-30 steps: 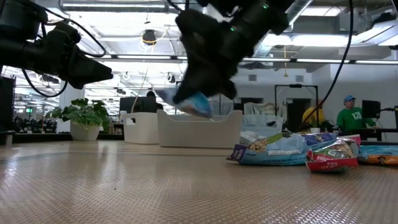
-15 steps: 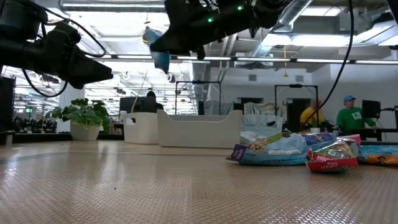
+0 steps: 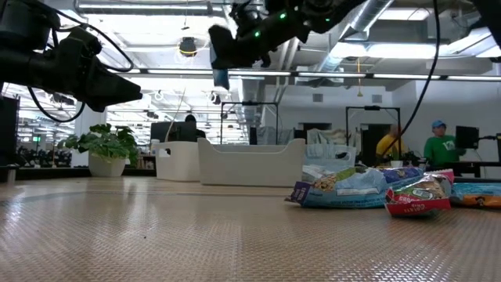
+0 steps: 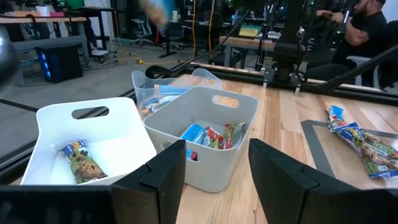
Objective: Pick and place Granola Bars by type
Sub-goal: Put the blue granola bar into the white bin
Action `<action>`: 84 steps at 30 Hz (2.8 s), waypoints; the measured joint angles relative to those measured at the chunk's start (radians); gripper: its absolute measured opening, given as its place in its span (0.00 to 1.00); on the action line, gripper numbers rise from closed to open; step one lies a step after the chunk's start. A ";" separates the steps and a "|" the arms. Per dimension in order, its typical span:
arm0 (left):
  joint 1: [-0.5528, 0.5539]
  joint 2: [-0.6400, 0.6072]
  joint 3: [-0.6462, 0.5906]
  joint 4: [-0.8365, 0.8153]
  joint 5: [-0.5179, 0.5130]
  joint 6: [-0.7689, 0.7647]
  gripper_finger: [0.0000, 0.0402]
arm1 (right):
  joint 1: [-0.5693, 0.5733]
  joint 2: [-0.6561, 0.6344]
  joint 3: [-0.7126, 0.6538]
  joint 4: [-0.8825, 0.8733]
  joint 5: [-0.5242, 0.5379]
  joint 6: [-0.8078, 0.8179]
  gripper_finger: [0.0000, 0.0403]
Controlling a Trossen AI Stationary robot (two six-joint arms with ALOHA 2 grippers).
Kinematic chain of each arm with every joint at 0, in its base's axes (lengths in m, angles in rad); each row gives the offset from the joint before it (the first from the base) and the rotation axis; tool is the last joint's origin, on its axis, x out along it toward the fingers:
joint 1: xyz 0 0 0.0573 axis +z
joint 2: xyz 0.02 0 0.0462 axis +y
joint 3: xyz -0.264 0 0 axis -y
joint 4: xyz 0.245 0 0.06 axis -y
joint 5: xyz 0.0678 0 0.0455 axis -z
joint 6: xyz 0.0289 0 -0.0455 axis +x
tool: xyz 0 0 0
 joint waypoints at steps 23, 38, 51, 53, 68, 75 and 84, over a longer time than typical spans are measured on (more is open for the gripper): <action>0.000 0.000 0.000 0.000 -0.001 0.000 0.42 | -0.122 0.468 0.724 -0.623 -0.110 -0.238 0.16; 0.000 0.000 0.000 0.000 -0.001 0.000 0.42 | -0.128 0.500 0.758 -0.760 -0.109 -0.287 0.30; 0.000 0.000 0.000 0.000 0.000 0.000 0.42 | -0.122 0.494 0.757 -0.763 -0.079 -0.261 0.53; 0.000 0.000 0.000 0.000 0.000 0.000 0.42 | -0.113 0.482 0.757 -0.765 -0.080 -0.217 0.54; 0.000 0.000 0.000 0.000 0.000 0.000 0.42 | 0.062 0.350 0.757 -1.159 -0.439 0.115 0.54; 0.000 0.000 0.000 0.000 0.000 0.000 0.42 | 0.193 0.337 0.757 -1.287 -0.449 0.146 0.54; 0.000 0.000 0.000 0.000 0.000 0.000 0.42 | 0.340 0.330 0.716 -1.330 -0.321 0.176 0.52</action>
